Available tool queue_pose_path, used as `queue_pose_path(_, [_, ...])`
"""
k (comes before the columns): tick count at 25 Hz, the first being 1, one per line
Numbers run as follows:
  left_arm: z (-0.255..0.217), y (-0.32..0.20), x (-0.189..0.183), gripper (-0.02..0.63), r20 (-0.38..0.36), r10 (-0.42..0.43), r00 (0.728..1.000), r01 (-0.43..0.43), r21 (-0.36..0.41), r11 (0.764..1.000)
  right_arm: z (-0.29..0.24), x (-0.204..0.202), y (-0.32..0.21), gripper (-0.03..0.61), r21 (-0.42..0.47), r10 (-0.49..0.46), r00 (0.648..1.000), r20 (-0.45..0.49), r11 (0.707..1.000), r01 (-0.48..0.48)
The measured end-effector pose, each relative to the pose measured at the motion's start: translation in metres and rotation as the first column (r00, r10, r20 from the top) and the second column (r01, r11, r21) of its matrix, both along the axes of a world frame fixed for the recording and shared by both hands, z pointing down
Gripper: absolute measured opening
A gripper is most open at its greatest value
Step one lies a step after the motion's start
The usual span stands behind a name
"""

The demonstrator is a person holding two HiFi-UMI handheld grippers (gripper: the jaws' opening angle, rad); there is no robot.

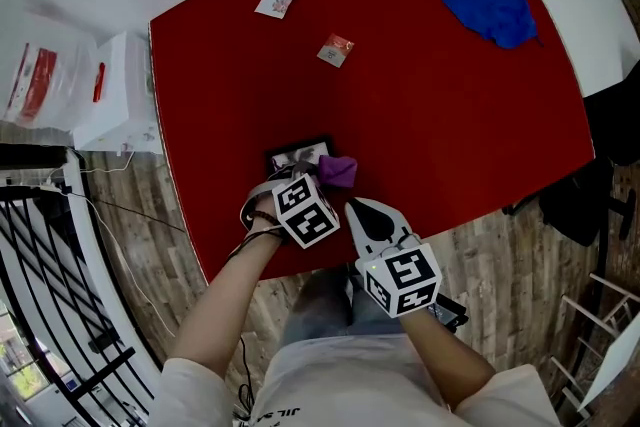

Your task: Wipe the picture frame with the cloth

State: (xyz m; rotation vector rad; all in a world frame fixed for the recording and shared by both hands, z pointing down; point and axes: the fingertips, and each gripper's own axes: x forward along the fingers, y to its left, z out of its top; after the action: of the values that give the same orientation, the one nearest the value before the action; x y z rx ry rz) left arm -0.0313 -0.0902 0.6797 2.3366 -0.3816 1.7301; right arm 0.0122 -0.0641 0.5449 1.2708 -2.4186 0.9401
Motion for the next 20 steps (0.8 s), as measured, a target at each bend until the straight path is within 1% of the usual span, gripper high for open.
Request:
queue_pose_path(2, [-0.001, 0.008, 0.0, 0.057, -0.017, -0.02, 1.0, 0.02, 0.019, 1.0, -0.001, 0.0, 0.004, 0.005, 0.001, -0.003, 1.0, -0.004, 1.0, 0.003])
queue_pose_path(5, [-0.004, 0.009, -0.001, 0.055, -0.077, -0.082, 0.994, 0.084, 0.029, 0.996, -0.001, -0.001, 0.007, 0.005, 0.006, -0.005, 1.0, -0.019, 1.0, 0.005])
queue_pose_path(7, [-0.01, 0.004, -0.004, 0.057, -0.122, -0.134, 0.983, 0.14, 0.042, 0.989, -0.001, 0.0, 0.007, 0.005, 0.015, -0.008, 0.999, -0.034, 1.0, 0.009])
queue_pose_path(10, [-0.025, 0.0, -0.01, 0.057, -0.177, -0.19, 0.966, 0.205, 0.07, 0.976, 0.0, 0.006, 0.004, 0.005, 0.027, -0.009, 0.998, -0.062, 1.0, 0.011])
queue_pose_path(12, [-0.038, 0.001, -0.016, 0.057, -0.217, -0.236, 0.947, 0.258, 0.08, 0.963, -0.002, 0.009, 0.002, 0.005, 0.034, -0.011, 0.997, -0.077, 0.999, 0.013])
queue_pose_path(14, [-0.052, 0.003, -0.026, 0.057, -0.262, -0.295, 0.919, 0.325, 0.081, 0.942, -0.008, 0.009, 0.0, 0.005, 0.044, -0.017, 0.996, -0.089, 0.999, 0.02])
queue_pose_path(15, [-0.06, 0.003, -0.031, 0.057, -0.289, -0.328, 0.899, 0.363, 0.078, 0.928, -0.011, 0.009, -0.002, 0.005, 0.051, -0.022, 0.995, -0.094, 0.998, 0.027])
queue_pose_path(16, [-0.068, 0.002, -0.036, 0.057, -0.318, -0.363, 0.876, 0.405, 0.074, 0.911, -0.015, 0.009, -0.004, 0.005, 0.058, -0.028, 0.995, -0.1, 0.998, 0.034])
queue_pose_path(18, [-0.086, 0.001, -0.047, 0.057, -0.379, -0.432, 0.818, 0.489, 0.066, 0.87, -0.023, 0.007, -0.005, 0.005, 0.066, -0.042, 0.993, -0.108, 0.997, 0.049])
queue_pose_path(20, [-0.113, 0.005, -0.055, 0.056, -0.44, -0.477, 0.761, 0.558, 0.067, 0.827, -0.032, 0.004, -0.003, 0.005, 0.07, -0.06, 0.992, -0.114, 0.995, 0.068])
